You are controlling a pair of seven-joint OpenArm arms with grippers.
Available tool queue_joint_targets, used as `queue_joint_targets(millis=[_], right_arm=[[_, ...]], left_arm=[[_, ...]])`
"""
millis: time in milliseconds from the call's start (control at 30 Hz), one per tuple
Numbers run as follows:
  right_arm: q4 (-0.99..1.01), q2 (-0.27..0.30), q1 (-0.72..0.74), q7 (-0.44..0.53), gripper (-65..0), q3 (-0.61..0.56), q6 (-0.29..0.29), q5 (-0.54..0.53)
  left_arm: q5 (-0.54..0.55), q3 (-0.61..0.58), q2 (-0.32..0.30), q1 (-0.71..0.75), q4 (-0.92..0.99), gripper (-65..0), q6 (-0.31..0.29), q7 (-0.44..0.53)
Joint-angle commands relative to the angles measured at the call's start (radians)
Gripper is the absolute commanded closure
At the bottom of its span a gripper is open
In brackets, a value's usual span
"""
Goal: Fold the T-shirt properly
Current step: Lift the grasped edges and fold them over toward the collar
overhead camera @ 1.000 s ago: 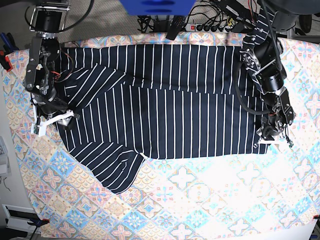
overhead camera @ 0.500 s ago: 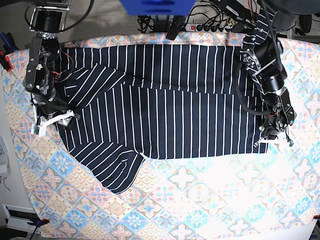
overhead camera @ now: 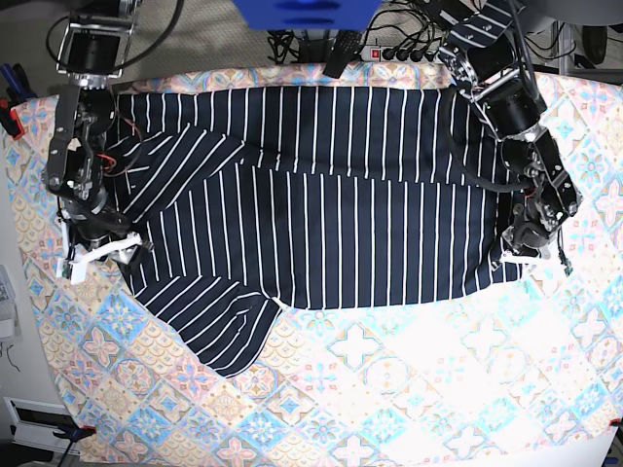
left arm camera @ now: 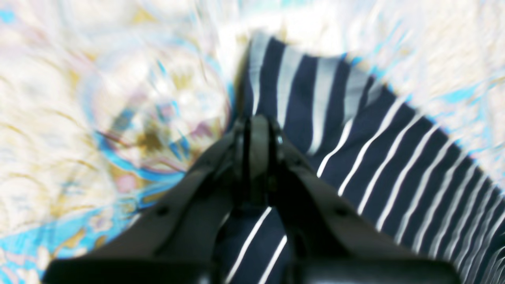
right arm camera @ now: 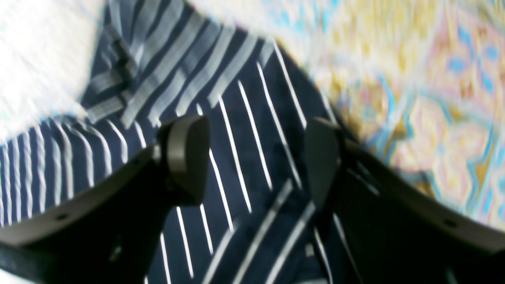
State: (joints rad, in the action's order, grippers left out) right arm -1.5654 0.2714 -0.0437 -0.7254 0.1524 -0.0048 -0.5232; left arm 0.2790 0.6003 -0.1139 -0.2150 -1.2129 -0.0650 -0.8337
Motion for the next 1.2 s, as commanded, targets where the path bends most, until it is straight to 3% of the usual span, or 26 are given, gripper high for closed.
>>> queue_joint_targets(millis=[0, 133, 300, 433, 633, 833, 1033, 1167], right_arm=[[0.016, 0.013, 0.021, 0.010, -37.0, 0.005, 0.002, 0.002], [0.124, 0.018, 0.095, 0.008, -37.0, -0.001, 0.002, 0.004], [0.282, 0.067, 0.210, 0.030, -37.0, -0.158, 0.004, 0.039], [0.394, 0.068, 0.313, 0.097, -37.3, -0.265, 0.004, 0.082], [0.665, 0.065, 0.453, 0.209, -37.4, -0.281, 0.007, 0.185], [0.862, 0.068, 0.531, 0.312, -37.4, -0.281, 0.134, 0.197], [0.943, 0.068, 0.537, 0.370, -37.4, -0.282, 0.145, 0.197], [1.031, 0.068, 0.549, 0.444, -37.4, -0.357, 0.147, 0.197]], left_arm=[[0.030, 0.000, -0.011, -0.010, -0.037, 0.0, -0.005, -0.011], [0.085, 0.004, -0.013, 0.033, -0.094, 0.0, -0.005, -0.048], [0.110, -0.001, -0.007, 0.095, -0.195, 0.0, -0.003, -0.054], [0.131, -0.003, -0.005, 0.119, -0.204, 0.0, -0.003, -0.054], [0.159, 0.002, -0.008, 0.144, -0.213, 0.0, -0.003, -0.088], [0.159, 0.002, -0.008, 0.145, -0.213, 0.0, -0.003, -0.088], [0.159, 0.002, -0.007, 0.145, -0.213, 0.0, -0.003, -0.088], [0.161, 0.002, -0.007, 0.145, -0.213, 0.0, -0.003, -0.088]])
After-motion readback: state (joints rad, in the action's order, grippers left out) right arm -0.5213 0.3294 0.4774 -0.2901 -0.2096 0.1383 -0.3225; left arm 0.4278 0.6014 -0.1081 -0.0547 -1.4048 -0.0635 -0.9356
